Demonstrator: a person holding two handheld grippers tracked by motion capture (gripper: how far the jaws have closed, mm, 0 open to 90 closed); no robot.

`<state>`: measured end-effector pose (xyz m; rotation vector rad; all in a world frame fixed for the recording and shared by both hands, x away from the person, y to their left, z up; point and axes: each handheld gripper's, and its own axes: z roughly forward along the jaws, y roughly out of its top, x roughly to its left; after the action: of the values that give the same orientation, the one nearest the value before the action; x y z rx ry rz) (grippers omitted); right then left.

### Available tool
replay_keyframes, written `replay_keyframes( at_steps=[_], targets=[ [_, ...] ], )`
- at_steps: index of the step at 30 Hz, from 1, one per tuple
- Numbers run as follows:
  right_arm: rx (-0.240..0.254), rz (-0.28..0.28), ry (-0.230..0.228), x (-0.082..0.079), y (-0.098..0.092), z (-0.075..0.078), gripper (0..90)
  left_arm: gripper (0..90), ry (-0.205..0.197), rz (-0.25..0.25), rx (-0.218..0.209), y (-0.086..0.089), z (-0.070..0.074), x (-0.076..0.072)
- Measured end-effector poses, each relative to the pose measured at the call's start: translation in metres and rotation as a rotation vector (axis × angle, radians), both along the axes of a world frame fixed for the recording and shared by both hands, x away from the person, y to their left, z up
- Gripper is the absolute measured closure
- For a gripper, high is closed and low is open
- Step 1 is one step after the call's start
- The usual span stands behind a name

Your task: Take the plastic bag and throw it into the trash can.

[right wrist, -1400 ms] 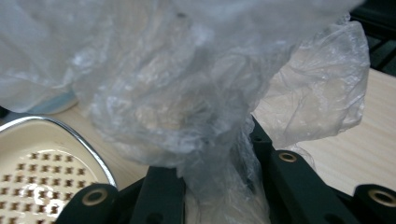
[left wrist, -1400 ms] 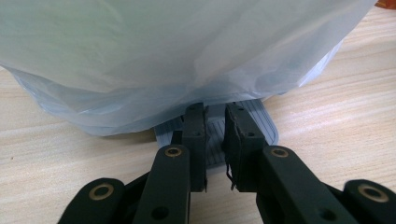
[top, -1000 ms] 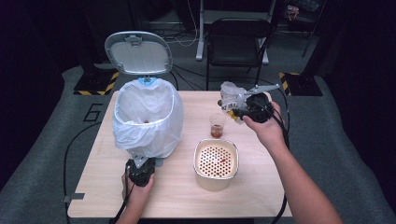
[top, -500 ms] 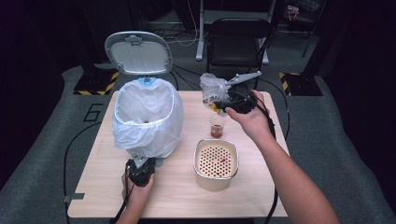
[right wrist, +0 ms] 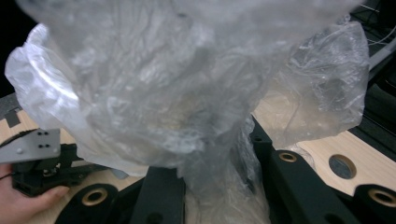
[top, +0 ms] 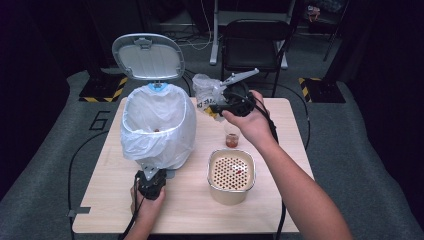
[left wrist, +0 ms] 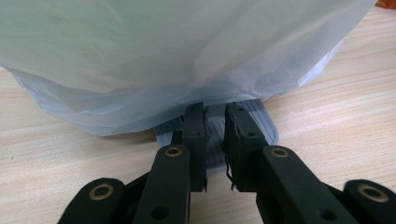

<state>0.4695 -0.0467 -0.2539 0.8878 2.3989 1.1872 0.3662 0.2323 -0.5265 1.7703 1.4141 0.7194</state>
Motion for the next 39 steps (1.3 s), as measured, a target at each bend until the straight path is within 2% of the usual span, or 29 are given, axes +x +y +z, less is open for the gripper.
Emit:
replay_keyframes(
  at_steps=[5,7,8,18,20,23,25,26,27,28,29,30,32,33,34,35,37,38,39],
  targets=[
    [0.011,0.015,0.01,0.0,0.013,0.006,74.7,78.6,-0.002,0.004,0.0,0.0,0.0,0.0],
    [0.01,0.034,0.001,0.001,0.023,0.008,74.7,78.6,-0.012,0.0,0.025,0.001,0.001,0.0],
    [0.014,0.033,0.011,0.0,0.026,0.009,74.7,78.7,-0.023,0.01,0.004,0.0,0.0,0.001],
    [0.018,0.064,0.025,0.006,0.055,0.009,74.6,78.6,-0.021,0.003,0.008,0.001,0.0,0.001],
    [0.02,0.085,0.007,0.007,0.062,0.011,74.7,78.6,-0.008,0.001,0.011,0.001,0.001,0.0],
    [0.025,0.102,0.003,0.007,0.071,0.012,74.6,78.6,-0.012,0.008,-0.003,0.0,0.001,0.0],
    [0.019,0.117,0.002,0.006,0.078,0.013,74.6,78.6,-0.004,0.0,0.011,0.001,0.001,0.0],
    [0.024,0.124,-0.009,0.007,0.082,0.013,74.6,78.6,0.008,-0.013,0.037,0.003,0.002,0.0],
    [0.02,0.127,0.002,0.006,0.085,0.014,74.6,78.6,0.004,-0.009,0.027,0.002,0.002,0.0],
    [0.016,0.134,0.003,0.006,0.088,0.014,74.6,78.6,-0.016,0.006,-0.001,0.0,0.0,0.001],
    [0.014,0.14,-0.001,0.006,0.092,0.015,74.6,78.7,-0.016,0.006,-0.001,0.0,0.0,0.001],
    [0.017,0.14,0.004,0.006,0.095,0.015,74.6,78.6,0.002,-0.006,0.02,0.002,0.002,0.0],
    [0.028,0.149,0.012,0.006,0.1,0.016,74.6,78.6,-0.006,0.002,0.006,0.001,0.001,0.0],
    [0.032,0.157,0.004,0.007,0.102,0.015,74.6,78.6,0.021,-0.028,0.068,0.005,0.003,0.0],
    [0.031,0.154,0.015,0.006,0.105,0.016,74.6,78.6,0.019,-0.026,0.066,0.005,0.003,0.0],
    [0.03,0.159,0.01,0.006,0.108,0.015,74.6,78.6,-0.008,0.007,-0.007,0.0,0.001,0.0],
    [0.031,0.164,0.007,0.007,0.112,0.014,74.5,78.6,-0.016,0.012,-0.019,-0.001,0.0,0.001],
    [0.027,0.168,0.007,0.007,0.115,0.013,74.5,78.7,0.027,-0.034,0.072,0.006,0.003,0.0],
    [0.027,0.168,0.007,0.007,0.115,0.013,74.5,78.6,0.027,-0.034,0.072,0.006,0.003,0.0]
  ],
)
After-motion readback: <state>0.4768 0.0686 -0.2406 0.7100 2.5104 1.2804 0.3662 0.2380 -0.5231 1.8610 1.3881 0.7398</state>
